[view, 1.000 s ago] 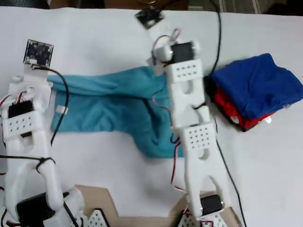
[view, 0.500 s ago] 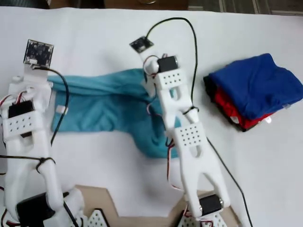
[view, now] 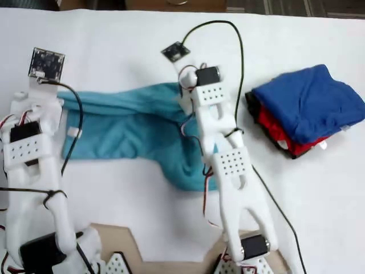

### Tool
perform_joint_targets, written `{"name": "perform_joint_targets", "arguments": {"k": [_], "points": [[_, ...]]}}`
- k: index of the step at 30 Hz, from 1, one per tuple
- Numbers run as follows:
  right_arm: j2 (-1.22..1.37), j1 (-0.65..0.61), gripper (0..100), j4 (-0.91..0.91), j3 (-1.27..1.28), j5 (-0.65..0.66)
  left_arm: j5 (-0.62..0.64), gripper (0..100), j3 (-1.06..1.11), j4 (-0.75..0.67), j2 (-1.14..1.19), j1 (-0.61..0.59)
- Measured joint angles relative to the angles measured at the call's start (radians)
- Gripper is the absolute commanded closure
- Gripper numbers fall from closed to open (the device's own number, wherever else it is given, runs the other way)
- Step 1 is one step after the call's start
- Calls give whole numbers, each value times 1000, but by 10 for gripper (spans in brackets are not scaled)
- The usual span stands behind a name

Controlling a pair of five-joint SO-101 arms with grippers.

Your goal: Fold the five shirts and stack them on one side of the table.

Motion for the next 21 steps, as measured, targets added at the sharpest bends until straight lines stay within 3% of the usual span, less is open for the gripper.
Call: {"name": "perform_joint_targets", "arguments": {"k": [7,21], "points": [[-41,17,978,0,0,0,0,980,0,0,0,0],[-396,21,978,15,0,0,0,980,-18,14,0,0]]}}
